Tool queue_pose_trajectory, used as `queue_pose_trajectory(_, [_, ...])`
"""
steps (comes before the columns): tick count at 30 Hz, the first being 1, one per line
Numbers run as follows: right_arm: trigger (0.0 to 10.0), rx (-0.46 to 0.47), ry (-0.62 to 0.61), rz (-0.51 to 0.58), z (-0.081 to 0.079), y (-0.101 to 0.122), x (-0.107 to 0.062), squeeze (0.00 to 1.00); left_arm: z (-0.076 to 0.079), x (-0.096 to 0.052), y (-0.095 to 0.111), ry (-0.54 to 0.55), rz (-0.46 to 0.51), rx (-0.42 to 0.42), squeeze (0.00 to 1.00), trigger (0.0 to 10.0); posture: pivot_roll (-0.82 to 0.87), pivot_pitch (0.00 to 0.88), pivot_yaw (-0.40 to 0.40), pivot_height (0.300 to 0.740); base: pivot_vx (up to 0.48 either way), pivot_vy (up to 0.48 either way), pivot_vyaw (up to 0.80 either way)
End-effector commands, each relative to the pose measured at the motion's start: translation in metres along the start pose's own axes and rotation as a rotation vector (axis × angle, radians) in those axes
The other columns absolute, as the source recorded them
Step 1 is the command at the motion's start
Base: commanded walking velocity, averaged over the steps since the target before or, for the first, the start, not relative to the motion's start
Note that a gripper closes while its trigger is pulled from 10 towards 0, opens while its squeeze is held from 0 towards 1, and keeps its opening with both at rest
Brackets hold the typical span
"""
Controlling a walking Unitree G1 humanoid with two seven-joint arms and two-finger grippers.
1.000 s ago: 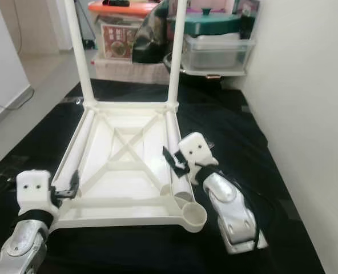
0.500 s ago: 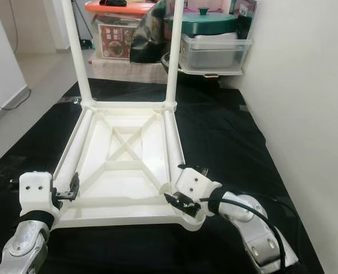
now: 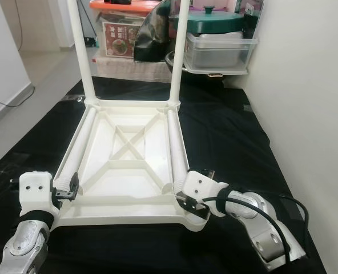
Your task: Building children table
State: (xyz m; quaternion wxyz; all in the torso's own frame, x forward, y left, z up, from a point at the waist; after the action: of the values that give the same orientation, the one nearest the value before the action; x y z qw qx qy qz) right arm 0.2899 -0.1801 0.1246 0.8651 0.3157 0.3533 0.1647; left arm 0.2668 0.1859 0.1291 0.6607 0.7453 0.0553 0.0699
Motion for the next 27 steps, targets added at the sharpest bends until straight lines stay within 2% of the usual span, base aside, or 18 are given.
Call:
queue_pose_trajectory(1, [10.0, -0.006, 0.000, -0.032, 0.003, -0.006, 0.000, 0.00, 0.001, 0.000, -0.005, -0.001, -0.021, 0.004, 0.00, 10.0, 0.07, 0.000, -0.053, 0.740, 0.000, 0.000, 0.00])
queue_pose_trajectory(8, [10.0, 0.035, -0.112, -0.062, 0.015, -0.005, 0.014, 0.00, 0.000, 0.001, -0.004, 0.006, -0.017, 0.004, 0.00, 10.0, 0.08, 0.000, -0.059, 0.740, 0.000, 0.000, 0.00])
queue_pose_trajectory(13, [10.0, 0.054, -0.122, -0.060, 0.015, -0.002, 0.019, 0.00, 0.000, 0.001, -0.004, 0.005, -0.016, 0.005, 0.00, 10.0, 0.08, 0.000, -0.058, 0.740, 0.000, 0.000, 0.00])
queue_pose_trajectory(17, [10.0, 0.032, -0.141, -0.100, 0.016, -0.008, 0.018, 0.00, 0.001, 0.001, -0.003, 0.001, -0.016, 0.006, 0.00, 10.0, 0.07, 0.000, -0.059, 0.740, 0.000, 0.000, 0.00])
queue_pose_trajectory(22, [10.0, 0.038, -0.299, -0.117, 0.035, -0.010, 0.017, 0.00, 0.001, 0.001, -0.003, 0.005, -0.016, 0.006, 0.00, 10.0, 0.07, 0.000, -0.067, 0.740, 0.000, 0.000, 0.00])
queue_pose_trajectory(23, [6.2, 0.066, -0.388, -0.095, 0.044, -0.006, 0.017, 0.00, 0.001, 0.001, -0.003, 0.009, -0.016, 0.006, 0.00, 10.0, 0.08, 0.000, -0.068, 0.740, 0.000, 0.000, 0.00])
queue_pose_trajectory(24, [6.2, 0.066, -0.388, -0.095, 0.044, -0.006, 0.017, 0.00, 0.001, 0.001, -0.003, 0.009, -0.016, 0.006, 0.00, 10.0, 0.08, 0.000, -0.068, 0.740, 0.000, 0.000, 0.00])
queue_pose_trajectory(25, [0.5, 0.097, -0.462, -0.068, 0.050, -0.002, 0.016, 0.00, 0.000, 0.001, -0.003, 0.012, -0.016, 0.007, 0.00, 10.0, 0.08, 0.000, -0.068, 0.740, 0.000, 0.000, 0.00])
queue_pose_trajectory(26, [0.0, 0.127, -0.521, -0.044, 0.054, 0.002, 0.015, 0.00, 0.000, 0.001, -0.003, 0.015, -0.016, 0.007, 0.00, 10.0, 0.08, 0.000, -0.069, 0.740, 0.000, 0.000, 0.00])
queue_pose_trajectory(27, [0.0, 0.171, -0.581, -0.022, 0.056, 0.005, 0.013, 0.00, 0.000, 0.001, -0.003, 0.016, -0.016, 0.008, 0.00, 10.0, 0.08, 0.000, -0.068, 0.740, 0.000, 0.000, 0.00])
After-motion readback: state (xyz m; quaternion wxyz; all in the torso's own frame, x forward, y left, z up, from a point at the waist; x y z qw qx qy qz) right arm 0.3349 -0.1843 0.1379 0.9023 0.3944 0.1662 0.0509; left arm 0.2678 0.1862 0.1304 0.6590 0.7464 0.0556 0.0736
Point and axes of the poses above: a point about 5 cm out from each wrist's last joint towards the gripper, its own x axis pointing out of the wrist towards the gripper, its own y axis along the axis of the wrist's last joint, z = x × y, the point moved 3 cm from there along x, pointing out of the wrist towards the gripper, and after that the axes turned 2 degrees about x, right-handed, at the moved point
